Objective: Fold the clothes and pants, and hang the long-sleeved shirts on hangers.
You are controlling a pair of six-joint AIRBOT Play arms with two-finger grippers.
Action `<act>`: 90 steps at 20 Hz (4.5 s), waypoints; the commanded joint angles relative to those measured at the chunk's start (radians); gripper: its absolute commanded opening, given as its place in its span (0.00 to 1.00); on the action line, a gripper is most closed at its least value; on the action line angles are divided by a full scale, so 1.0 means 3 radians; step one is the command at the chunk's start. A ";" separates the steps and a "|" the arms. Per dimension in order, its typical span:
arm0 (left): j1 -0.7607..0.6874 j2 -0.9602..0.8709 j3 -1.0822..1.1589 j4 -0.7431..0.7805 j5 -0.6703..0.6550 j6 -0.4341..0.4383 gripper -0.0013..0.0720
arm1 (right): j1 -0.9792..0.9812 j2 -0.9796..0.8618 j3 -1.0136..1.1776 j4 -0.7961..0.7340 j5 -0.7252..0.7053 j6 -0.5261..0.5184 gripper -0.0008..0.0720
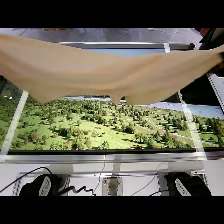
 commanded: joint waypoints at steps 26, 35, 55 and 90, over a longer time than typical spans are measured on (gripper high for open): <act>-0.0254 -0.2926 -0.1015 -0.2274 0.0313 0.1127 0.91 | -0.0312 -0.3096 -0.0304 -0.0154 -0.0421 0.0384 0.63; 0.0401 -0.2397 -0.1026 -0.0135 -0.1490 0.0717 0.88 | -0.1382 -0.3098 -0.1401 0.1052 0.0725 -0.0473 0.48; 0.0524 -0.2187 -0.2986 -0.0615 -0.0477 0.1054 0.88 | -0.0848 -0.3096 -0.2108 0.1971 -0.0268 -0.0853 0.03; 0.0343 0.0434 -0.0810 -0.1545 0.1446 0.1033 0.05 | -0.0848 0.0273 -0.0126 0.1349 -0.0624 -0.0624 0.03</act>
